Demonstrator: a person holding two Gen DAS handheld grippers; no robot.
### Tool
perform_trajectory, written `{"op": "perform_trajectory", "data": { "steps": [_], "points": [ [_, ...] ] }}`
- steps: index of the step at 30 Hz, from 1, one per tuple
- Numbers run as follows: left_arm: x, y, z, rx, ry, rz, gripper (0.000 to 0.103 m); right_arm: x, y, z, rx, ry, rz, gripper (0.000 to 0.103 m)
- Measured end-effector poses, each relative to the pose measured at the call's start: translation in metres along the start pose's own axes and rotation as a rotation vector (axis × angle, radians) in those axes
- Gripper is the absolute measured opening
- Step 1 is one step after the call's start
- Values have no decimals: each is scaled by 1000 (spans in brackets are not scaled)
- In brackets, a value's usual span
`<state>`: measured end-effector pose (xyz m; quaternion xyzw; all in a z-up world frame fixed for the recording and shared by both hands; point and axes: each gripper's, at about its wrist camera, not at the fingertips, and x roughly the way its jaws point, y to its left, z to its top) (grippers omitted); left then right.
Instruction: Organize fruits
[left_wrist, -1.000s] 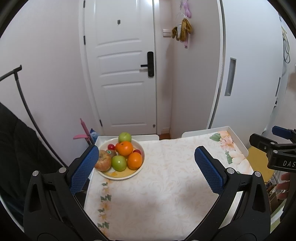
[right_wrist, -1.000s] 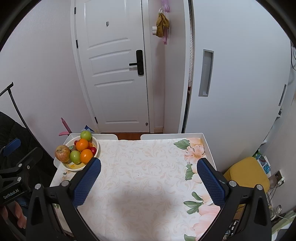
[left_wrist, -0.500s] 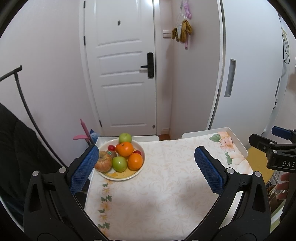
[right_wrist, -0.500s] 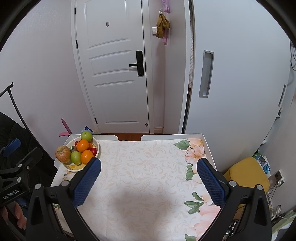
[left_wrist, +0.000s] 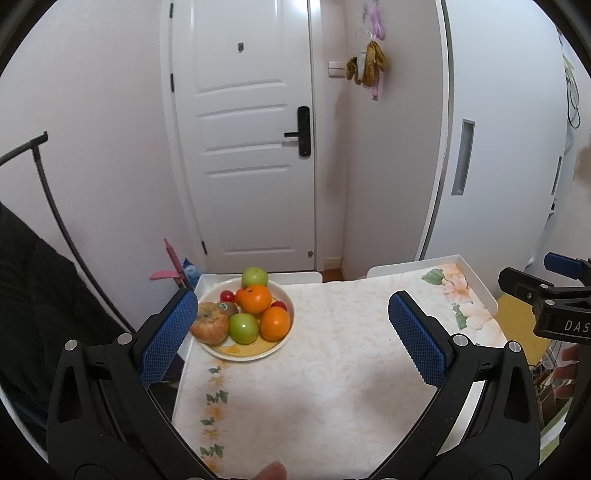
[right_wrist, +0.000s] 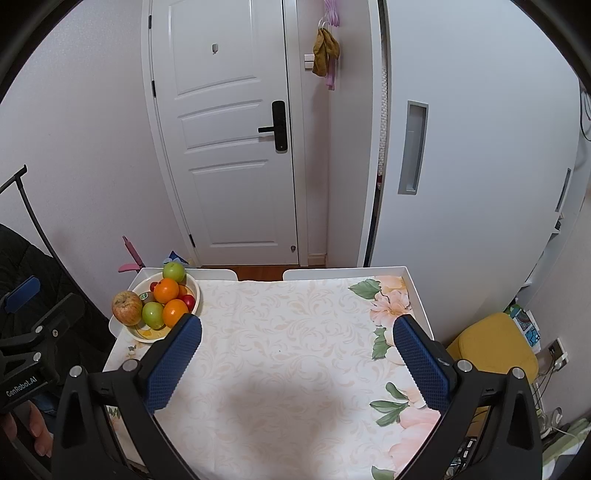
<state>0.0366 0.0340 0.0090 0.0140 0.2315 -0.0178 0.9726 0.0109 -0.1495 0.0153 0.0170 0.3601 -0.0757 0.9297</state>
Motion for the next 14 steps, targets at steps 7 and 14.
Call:
{"op": "perform_trajectory", "data": {
  "steps": [7, 14],
  "points": [
    [-2, -1, 0, 5, -10, 6, 103, 0, 1, 0, 0, -1, -2, 103],
    [0, -1, 0, -1, -10, 4, 103, 0, 1, 1, 0, 0, 0, 103]
  ]
}}
